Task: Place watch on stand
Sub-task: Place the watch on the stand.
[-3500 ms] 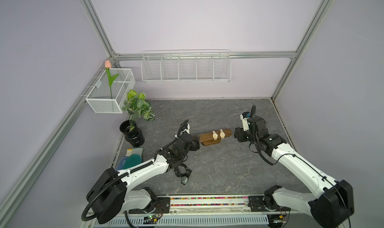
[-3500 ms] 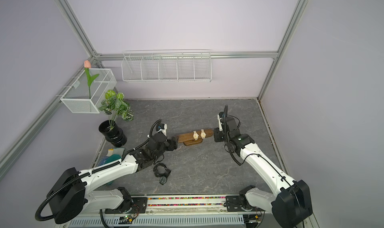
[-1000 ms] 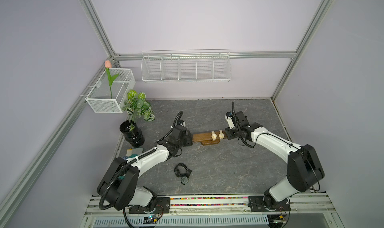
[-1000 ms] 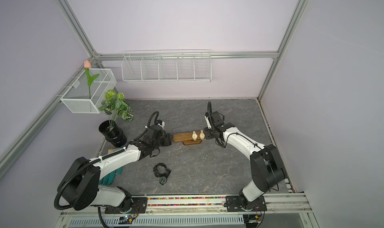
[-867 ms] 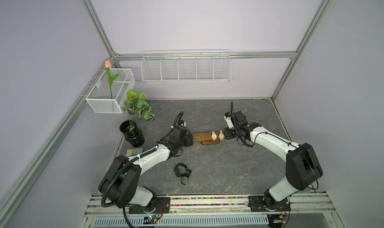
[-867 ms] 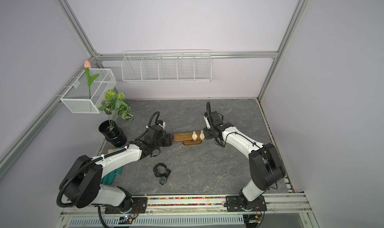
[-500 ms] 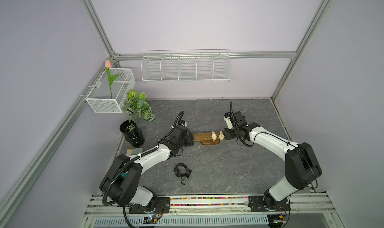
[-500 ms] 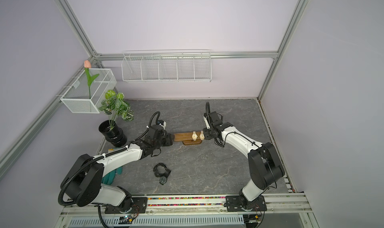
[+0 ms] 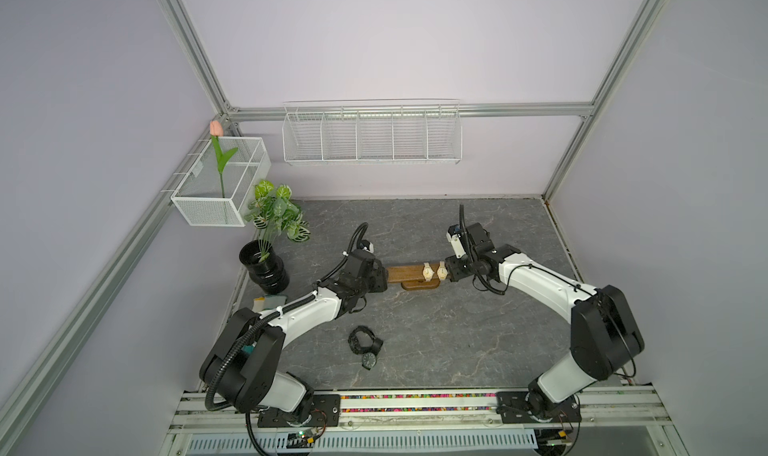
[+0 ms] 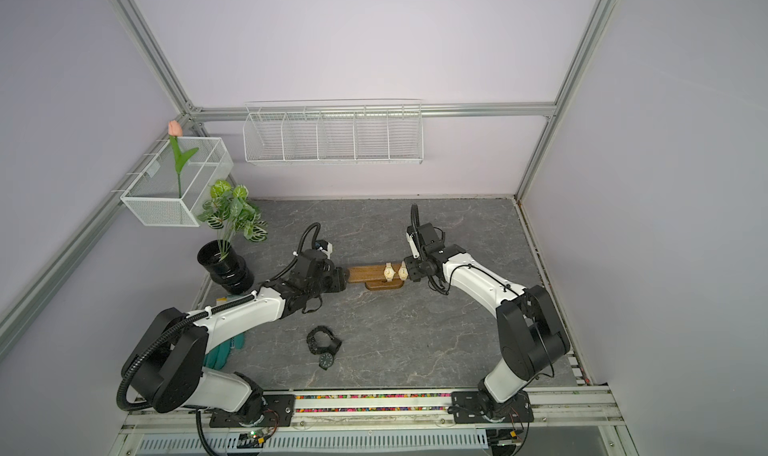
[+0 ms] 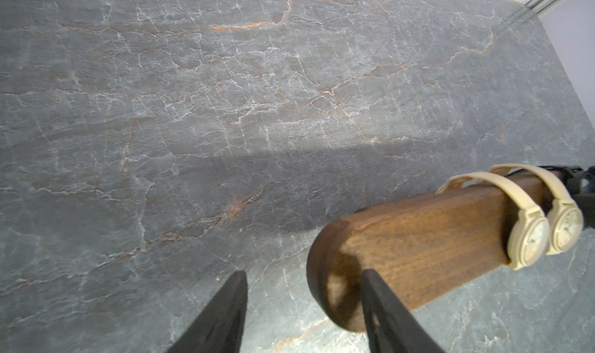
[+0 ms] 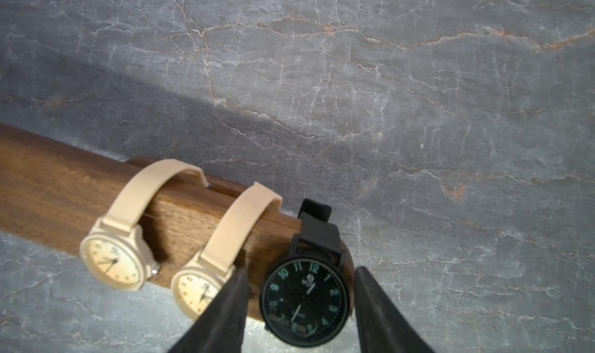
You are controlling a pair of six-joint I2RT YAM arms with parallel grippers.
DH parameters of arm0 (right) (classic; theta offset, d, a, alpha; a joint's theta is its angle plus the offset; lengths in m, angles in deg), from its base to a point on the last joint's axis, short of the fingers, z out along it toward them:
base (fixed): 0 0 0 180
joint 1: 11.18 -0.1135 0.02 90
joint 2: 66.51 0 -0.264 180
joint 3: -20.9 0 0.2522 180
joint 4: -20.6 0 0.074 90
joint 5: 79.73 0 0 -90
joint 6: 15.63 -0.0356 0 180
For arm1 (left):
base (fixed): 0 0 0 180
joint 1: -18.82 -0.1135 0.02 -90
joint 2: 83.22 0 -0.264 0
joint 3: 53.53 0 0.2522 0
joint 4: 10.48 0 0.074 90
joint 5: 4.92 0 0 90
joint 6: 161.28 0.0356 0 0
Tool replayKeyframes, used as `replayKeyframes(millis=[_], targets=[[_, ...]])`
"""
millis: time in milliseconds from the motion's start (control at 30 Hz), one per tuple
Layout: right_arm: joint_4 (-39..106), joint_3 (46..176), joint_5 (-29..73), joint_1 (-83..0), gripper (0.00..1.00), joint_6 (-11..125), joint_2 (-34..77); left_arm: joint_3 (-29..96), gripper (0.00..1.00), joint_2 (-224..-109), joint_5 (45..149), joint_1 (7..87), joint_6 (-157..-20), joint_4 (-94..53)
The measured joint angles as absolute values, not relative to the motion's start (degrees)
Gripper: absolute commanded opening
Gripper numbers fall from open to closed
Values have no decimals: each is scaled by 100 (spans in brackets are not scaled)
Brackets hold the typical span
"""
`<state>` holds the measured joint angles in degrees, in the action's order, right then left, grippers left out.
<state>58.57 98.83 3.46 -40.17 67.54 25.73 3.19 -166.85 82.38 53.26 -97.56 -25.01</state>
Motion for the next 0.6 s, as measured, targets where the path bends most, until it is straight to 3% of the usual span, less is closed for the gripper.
replayKeyframes(millis=[233,600], targets=[[5855,9872,346,-4017,47,6732,2436,319,59,-16685,8238,5326,-9756,-2504],[5859,9869,363,-4019,54,6736,2460,319,59,-16685,8238,5326,-9756,-2501]])
